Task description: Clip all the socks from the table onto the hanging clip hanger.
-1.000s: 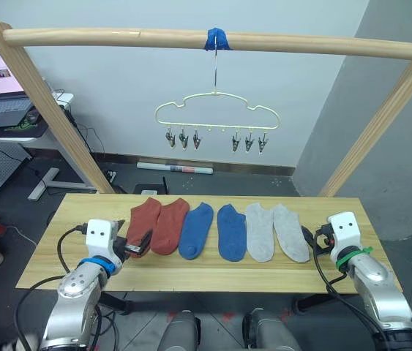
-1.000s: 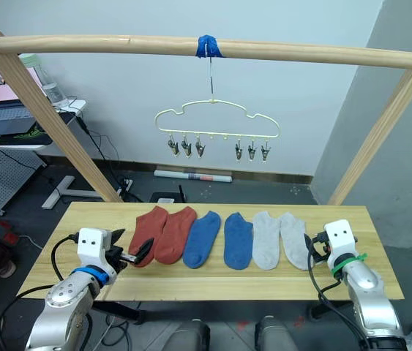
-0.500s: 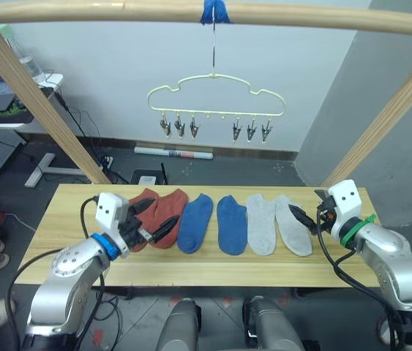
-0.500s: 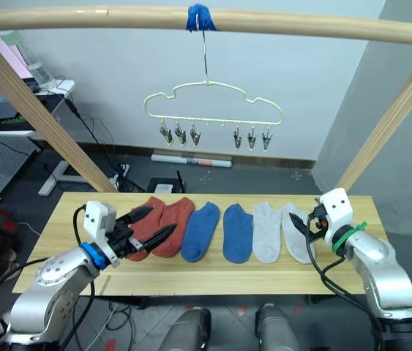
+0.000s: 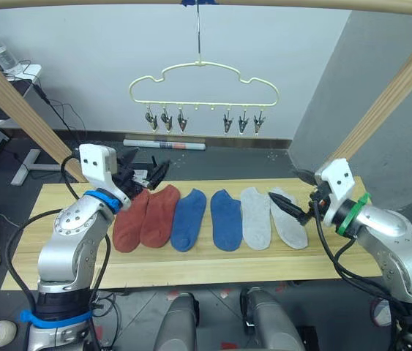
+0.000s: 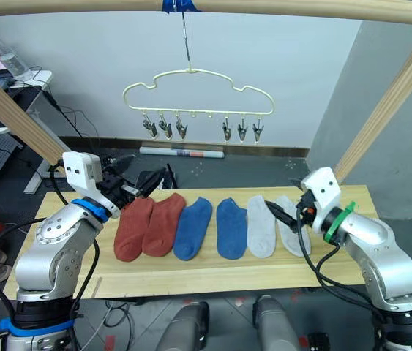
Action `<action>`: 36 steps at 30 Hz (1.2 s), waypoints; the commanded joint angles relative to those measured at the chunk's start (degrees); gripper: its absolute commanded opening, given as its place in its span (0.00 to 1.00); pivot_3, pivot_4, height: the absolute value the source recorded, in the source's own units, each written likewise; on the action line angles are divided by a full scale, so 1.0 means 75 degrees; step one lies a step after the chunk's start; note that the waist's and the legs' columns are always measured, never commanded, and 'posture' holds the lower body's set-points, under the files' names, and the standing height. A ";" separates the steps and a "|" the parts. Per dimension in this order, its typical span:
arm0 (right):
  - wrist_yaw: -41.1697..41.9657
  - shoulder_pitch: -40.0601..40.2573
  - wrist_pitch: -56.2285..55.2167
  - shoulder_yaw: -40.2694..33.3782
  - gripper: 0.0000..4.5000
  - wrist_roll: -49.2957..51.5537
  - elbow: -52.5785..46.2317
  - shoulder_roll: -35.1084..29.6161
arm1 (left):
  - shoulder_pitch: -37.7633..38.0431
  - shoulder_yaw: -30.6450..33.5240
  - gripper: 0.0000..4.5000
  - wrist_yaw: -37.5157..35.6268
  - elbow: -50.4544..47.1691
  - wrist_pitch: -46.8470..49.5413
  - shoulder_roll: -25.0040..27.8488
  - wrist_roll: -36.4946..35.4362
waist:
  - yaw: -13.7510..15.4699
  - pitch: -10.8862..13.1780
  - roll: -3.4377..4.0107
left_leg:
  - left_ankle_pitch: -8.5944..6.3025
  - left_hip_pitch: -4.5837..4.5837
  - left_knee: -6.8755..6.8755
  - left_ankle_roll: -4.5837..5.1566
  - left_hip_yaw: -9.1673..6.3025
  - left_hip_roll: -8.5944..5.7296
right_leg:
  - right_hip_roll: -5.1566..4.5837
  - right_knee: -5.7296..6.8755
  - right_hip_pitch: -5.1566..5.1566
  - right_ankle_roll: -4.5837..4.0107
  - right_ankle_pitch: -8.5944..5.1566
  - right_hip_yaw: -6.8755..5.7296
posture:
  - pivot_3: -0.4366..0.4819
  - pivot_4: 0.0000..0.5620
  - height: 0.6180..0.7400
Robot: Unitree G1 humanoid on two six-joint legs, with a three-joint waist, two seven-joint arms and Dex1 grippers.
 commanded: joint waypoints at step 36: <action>-0.0299 -0.3444 0.0698 0.0577 1.00 0.1301 0.0041 0.1004 | -0.3210 -0.0002 0.64 -0.0355 0.4504 -0.2619 -0.0278 0.1053 | -0.0034 0.0103 -0.0008 | 0.0002 -0.0044 0.0010 0.0000 -0.0018 -0.0043 | -0.0036 0.0002 -0.0033 0.0020 0.0016 -0.0016 | 0.44 0.53 1.00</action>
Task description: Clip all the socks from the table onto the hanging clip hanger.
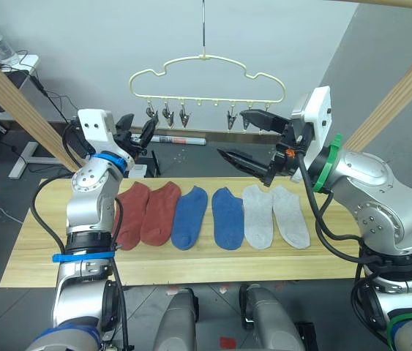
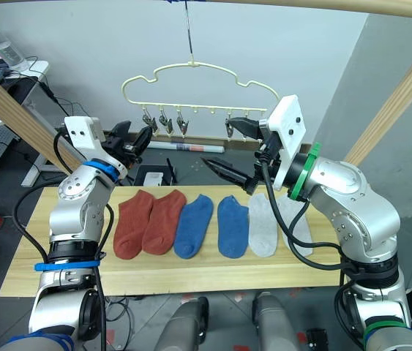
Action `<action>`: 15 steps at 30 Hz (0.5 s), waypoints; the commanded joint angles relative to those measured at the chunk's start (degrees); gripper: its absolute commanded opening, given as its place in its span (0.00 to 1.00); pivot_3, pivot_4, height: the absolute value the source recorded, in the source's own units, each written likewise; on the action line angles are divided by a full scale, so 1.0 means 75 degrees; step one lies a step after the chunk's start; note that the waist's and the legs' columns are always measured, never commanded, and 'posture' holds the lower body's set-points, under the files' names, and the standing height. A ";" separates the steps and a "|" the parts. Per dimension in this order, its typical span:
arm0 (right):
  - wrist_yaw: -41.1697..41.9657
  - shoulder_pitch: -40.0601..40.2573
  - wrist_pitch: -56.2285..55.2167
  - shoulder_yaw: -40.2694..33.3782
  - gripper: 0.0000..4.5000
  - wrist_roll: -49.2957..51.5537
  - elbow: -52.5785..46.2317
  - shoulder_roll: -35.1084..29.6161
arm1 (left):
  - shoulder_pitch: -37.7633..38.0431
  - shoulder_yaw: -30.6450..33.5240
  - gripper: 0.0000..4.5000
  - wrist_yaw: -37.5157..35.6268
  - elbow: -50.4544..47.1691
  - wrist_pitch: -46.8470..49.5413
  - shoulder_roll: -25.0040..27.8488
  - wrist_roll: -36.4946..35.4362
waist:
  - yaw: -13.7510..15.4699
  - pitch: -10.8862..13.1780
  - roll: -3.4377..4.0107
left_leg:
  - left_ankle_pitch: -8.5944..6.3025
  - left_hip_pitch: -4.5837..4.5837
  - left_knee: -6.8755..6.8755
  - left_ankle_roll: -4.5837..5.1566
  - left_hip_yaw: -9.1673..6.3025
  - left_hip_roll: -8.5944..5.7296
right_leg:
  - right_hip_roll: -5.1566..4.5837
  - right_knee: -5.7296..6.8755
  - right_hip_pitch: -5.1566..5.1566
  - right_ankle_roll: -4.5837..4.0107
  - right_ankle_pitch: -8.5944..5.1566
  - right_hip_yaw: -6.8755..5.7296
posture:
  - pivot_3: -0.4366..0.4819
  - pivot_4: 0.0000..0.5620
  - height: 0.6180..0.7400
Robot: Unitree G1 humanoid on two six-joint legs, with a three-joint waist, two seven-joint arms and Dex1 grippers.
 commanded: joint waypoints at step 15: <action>-0.0150 -0.0600 -0.0046 -0.0029 1.00 0.0325 -0.0236 0.0163 | -0.0787 -0.0121 0.64 -0.0308 0.0712 -0.0656 0.0016 0.0151 | -0.0006 0.0000 0.0000 | 0.0000 -0.0012 0.0000 0.0000 -0.0010 -0.0002 | -0.0001 0.0001 -0.0007 -0.0003 0.0002 -0.0010 | 0.43 0.53 1.00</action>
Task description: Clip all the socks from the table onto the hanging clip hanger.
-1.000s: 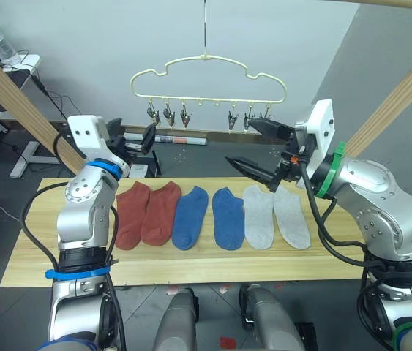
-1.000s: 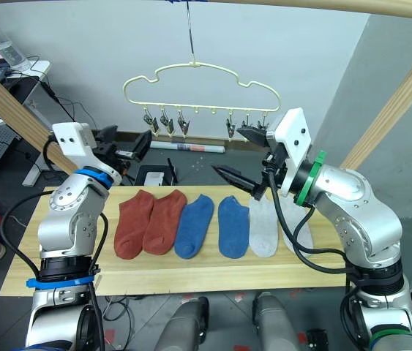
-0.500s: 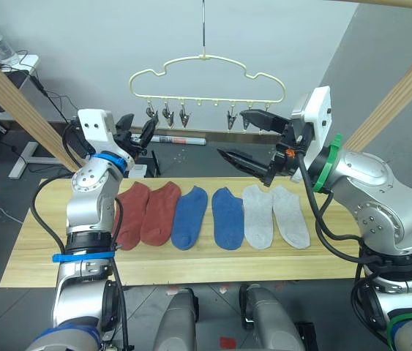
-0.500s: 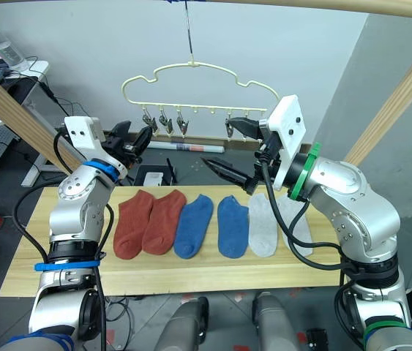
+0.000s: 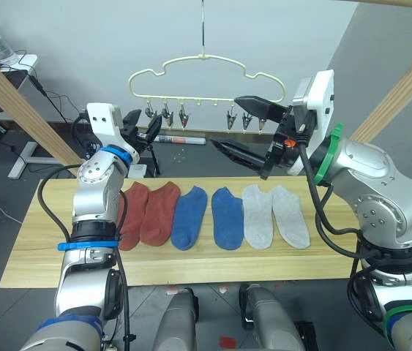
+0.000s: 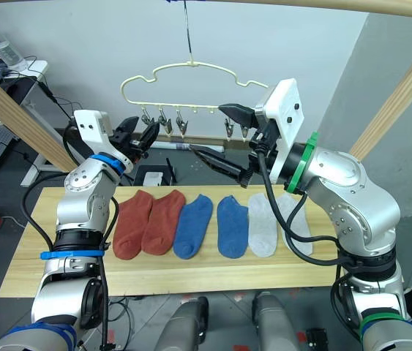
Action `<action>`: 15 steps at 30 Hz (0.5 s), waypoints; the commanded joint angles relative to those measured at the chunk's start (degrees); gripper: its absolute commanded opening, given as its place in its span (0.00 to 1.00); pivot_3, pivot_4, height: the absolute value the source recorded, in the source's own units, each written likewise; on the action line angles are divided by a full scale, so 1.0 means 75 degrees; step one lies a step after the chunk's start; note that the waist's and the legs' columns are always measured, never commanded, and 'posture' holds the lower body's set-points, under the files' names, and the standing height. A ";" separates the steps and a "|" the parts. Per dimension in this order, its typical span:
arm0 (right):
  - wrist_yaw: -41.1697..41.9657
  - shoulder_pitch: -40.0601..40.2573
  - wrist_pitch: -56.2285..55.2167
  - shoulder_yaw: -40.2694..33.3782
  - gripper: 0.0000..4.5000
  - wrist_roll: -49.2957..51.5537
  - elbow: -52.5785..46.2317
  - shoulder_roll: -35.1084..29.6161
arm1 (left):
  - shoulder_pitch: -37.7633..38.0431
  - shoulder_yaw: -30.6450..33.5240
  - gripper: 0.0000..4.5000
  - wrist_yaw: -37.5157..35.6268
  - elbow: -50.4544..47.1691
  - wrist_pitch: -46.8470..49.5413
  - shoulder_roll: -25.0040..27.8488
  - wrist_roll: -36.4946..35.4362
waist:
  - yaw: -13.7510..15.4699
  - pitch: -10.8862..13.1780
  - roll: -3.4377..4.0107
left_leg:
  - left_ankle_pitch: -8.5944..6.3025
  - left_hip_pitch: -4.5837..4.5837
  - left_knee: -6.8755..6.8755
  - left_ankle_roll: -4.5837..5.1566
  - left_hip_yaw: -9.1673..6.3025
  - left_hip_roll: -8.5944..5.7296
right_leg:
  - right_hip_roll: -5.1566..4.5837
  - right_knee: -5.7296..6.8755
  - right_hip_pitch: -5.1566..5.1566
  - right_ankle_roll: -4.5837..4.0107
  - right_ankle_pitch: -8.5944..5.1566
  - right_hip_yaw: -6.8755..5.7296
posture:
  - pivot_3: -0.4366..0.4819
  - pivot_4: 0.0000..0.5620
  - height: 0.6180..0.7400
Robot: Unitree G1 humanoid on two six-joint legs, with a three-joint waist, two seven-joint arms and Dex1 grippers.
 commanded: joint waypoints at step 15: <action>-0.0146 -0.0078 0.0003 -0.0081 1.00 0.0147 -0.0214 -0.0024 | -0.0187 0.0070 0.22 -0.0217 -0.0237 -0.0309 0.0054 -0.0081 | -0.0001 0.0000 0.0000 | 0.0000 0.0000 0.0000 0.0000 0.0000 0.0001 | 0.0000 0.0000 -0.0001 0.0001 -0.0001 0.0000 | 0.44 0.54 1.00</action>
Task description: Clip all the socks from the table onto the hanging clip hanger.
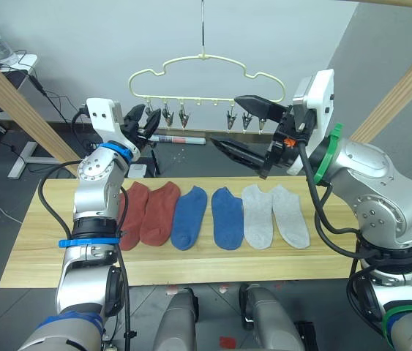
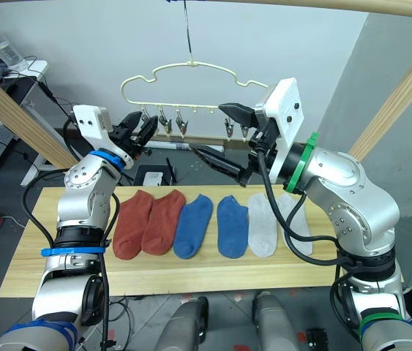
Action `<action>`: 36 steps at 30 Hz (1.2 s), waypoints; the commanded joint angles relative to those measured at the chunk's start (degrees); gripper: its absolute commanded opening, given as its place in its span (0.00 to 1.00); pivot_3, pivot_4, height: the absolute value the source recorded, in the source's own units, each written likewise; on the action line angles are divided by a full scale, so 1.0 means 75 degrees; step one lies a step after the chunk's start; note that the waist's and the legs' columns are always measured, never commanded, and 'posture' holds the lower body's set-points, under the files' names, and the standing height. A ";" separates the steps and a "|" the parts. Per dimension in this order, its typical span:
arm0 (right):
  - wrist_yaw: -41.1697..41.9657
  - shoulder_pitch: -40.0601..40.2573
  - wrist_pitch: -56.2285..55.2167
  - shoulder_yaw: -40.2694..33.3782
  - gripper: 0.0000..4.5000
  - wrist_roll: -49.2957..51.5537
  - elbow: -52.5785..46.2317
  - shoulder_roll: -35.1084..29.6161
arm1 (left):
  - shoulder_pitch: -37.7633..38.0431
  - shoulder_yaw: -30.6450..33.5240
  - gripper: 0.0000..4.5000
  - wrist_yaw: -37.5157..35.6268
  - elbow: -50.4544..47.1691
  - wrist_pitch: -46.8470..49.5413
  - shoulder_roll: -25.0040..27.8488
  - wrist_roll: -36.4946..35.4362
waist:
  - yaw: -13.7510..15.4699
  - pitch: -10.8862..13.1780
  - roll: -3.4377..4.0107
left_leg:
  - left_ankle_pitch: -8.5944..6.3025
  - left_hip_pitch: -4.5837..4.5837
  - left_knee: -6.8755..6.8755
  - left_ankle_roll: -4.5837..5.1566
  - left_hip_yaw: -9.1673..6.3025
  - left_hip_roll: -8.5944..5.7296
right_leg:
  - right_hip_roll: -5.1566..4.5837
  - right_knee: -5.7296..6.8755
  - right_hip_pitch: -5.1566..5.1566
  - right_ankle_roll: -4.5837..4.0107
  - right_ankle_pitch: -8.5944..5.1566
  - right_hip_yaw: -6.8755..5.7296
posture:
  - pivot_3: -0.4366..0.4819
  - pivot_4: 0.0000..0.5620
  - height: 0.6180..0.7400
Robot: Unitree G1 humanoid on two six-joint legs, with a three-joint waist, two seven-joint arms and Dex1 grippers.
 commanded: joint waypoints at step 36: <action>0.0029 0.1076 -0.0876 0.0856 1.00 -0.3201 0.6354 -0.0708 | 0.0433 0.0150 0.00 -0.1526 -0.3470 0.6435 0.1776 -0.2521 | -0.0087 0.0092 -0.0003 | 0.0001 0.0002 -0.0001 0.0000 0.0014 -0.0008 | 0.0014 0.0004 -0.0007 0.0008 -0.0006 0.0018 | 0.49 0.55 1.00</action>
